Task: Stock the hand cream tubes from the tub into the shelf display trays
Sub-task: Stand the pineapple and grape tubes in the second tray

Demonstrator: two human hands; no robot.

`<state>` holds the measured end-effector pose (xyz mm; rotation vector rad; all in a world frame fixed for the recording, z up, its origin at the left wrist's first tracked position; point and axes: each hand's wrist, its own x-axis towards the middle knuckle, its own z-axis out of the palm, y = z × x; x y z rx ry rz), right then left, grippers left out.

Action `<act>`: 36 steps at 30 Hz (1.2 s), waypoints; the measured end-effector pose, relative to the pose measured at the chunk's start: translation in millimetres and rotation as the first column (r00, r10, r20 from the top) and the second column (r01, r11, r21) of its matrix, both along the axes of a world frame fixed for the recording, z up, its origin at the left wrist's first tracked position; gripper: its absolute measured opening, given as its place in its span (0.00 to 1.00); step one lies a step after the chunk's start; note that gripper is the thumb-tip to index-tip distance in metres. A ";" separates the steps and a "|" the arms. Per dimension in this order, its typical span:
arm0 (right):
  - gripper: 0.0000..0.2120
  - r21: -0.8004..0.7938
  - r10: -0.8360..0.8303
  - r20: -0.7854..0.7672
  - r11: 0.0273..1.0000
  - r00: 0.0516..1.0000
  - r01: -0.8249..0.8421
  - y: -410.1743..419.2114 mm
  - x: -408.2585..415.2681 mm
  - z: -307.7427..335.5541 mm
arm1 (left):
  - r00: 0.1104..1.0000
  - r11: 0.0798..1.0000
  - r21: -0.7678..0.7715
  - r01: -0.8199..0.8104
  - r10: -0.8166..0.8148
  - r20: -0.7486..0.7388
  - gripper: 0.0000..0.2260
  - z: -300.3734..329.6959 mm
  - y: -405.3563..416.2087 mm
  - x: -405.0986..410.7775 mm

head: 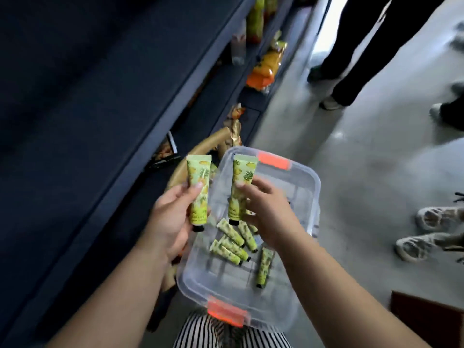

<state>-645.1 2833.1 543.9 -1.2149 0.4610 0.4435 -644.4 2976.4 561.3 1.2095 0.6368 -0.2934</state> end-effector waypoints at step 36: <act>0.13 -0.239 0.383 0.876 0.872 0.292 -0.428 322.4 -160.8 383.0 | 0.510 0.507 0.383 -0.772 0.135 0.850 0.06 349.6 317.6 -307.5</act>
